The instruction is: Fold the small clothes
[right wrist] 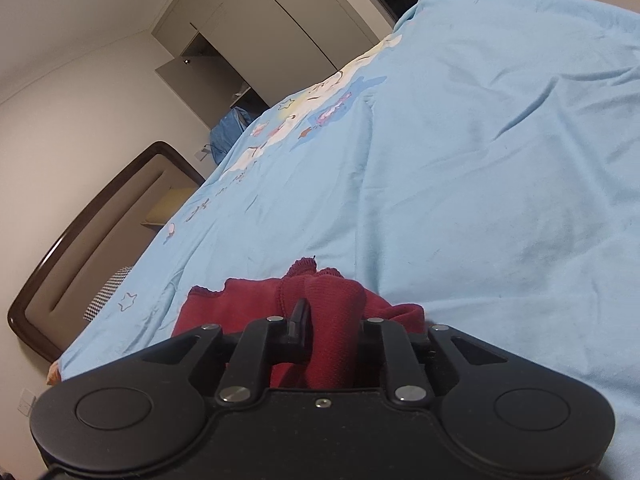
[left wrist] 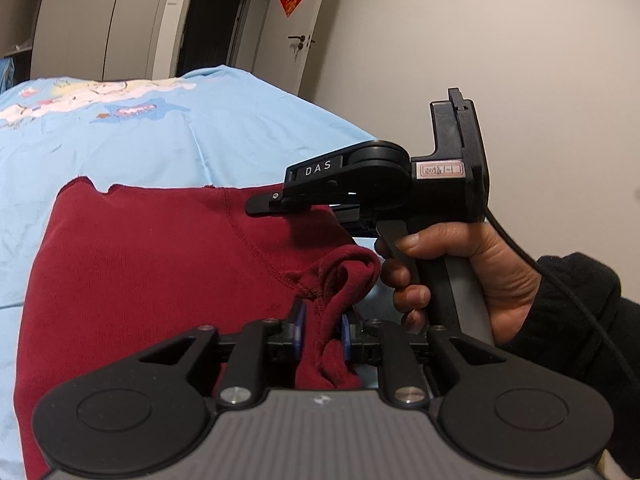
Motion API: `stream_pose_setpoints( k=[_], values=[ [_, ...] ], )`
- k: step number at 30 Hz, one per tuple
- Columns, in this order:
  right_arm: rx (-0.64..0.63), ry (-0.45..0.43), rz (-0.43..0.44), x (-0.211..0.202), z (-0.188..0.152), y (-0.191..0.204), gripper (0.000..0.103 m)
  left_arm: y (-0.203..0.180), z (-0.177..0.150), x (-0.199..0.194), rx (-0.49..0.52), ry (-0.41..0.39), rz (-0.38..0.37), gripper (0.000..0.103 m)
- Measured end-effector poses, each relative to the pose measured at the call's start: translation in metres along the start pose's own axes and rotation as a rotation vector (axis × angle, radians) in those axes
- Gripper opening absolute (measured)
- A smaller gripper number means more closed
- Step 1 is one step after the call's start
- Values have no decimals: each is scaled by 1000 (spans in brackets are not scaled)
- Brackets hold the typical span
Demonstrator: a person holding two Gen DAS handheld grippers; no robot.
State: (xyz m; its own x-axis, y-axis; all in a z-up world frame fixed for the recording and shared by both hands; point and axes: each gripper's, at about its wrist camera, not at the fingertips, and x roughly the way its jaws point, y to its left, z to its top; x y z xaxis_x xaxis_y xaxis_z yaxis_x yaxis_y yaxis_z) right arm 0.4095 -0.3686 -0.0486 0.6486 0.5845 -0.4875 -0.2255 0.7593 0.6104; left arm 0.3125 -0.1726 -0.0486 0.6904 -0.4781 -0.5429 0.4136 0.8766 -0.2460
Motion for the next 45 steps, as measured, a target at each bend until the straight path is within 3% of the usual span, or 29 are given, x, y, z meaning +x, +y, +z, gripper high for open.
stream_pose_setpoints(
  k=[1,4,6,8,14,20,22,27,38,45],
  values=[
    [-8,-1,-3,-1,0,1,21,1,2,0,-10,3,-5,24],
    [-31,-2,-24,-3,1,4,27,6,4,-6,-45,20,-28,44],
    [-53,-7,-51,-5,0,7,30,8,5,-9,-62,32,-40,48],
    [-84,-13,-73,-8,-1,10,32,11,7,-15,-66,32,-41,59],
    [-184,-43,-158,-25,-7,19,56,34,13,-37,-124,-12,-2,86],
    [-221,-73,-230,-44,-22,24,74,70,18,-55,-200,-53,126,94],
    [-217,-93,-225,-54,-28,29,85,82,17,-56,-223,-49,176,96],
    [-232,-129,-182,-76,-46,53,98,107,11,-61,-286,-25,235,102],
    [-412,-57,-216,-82,-98,90,102,122,-8,-66,-333,11,251,103],
    [-366,-41,-327,-86,-118,70,102,125,-14,-64,-343,33,254,103]
  ],
)
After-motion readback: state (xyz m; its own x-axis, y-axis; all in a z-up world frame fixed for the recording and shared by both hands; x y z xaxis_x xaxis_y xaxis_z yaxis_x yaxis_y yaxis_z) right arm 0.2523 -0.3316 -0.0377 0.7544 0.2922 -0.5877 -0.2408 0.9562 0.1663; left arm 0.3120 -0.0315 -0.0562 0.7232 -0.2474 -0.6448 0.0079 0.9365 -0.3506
